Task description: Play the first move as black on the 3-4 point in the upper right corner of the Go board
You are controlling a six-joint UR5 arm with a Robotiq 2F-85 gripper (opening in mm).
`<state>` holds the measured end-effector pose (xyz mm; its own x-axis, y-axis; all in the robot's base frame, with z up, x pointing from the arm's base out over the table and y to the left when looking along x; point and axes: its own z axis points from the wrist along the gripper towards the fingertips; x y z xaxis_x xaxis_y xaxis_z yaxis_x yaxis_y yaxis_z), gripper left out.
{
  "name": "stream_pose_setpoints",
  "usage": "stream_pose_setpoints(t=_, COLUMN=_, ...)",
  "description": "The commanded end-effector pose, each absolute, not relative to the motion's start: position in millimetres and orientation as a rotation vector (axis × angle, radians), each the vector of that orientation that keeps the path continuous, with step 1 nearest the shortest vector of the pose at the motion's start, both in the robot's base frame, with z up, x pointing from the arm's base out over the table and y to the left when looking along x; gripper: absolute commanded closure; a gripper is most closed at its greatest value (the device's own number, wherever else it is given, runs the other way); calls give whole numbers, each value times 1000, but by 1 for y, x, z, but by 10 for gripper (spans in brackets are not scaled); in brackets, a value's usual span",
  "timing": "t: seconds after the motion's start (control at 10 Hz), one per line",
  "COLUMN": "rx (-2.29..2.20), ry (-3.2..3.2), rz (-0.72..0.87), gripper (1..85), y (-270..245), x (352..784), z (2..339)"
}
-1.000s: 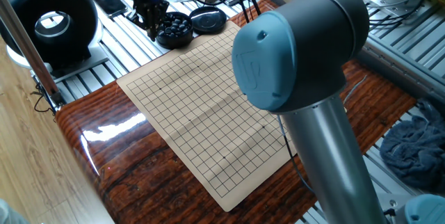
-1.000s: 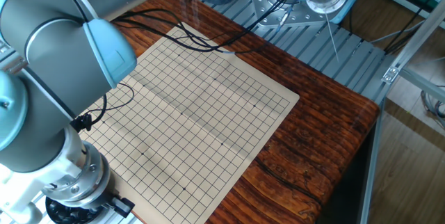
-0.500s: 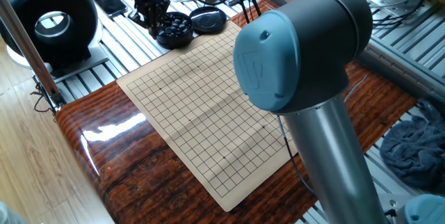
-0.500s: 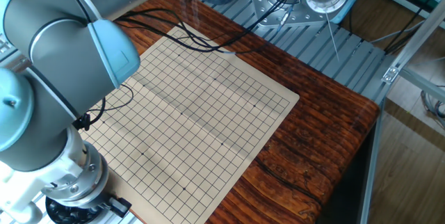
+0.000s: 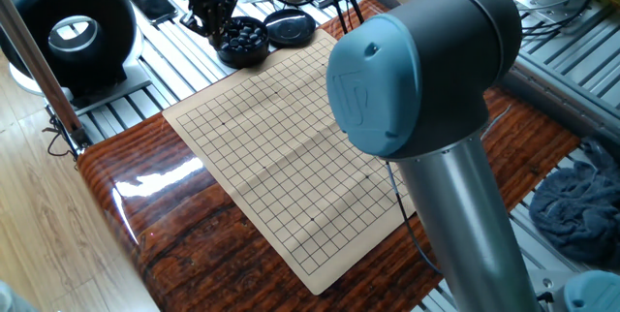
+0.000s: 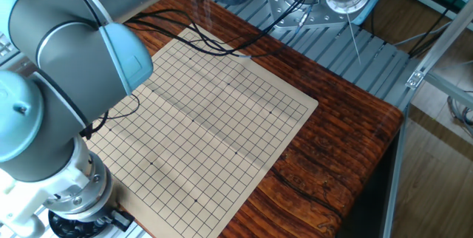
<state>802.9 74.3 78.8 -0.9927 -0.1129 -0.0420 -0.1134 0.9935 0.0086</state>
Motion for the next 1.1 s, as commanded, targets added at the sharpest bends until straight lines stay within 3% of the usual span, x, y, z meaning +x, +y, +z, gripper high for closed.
stream_pose_setpoints(t=0.0, rx=-123, ry=3115, rz=53, gripper=843, y=79, x=798, z=80)
stream_pose_setpoints(t=1.0, rx=-52, ry=3125, rz=-47, gripper=843, y=89, x=753, z=79)
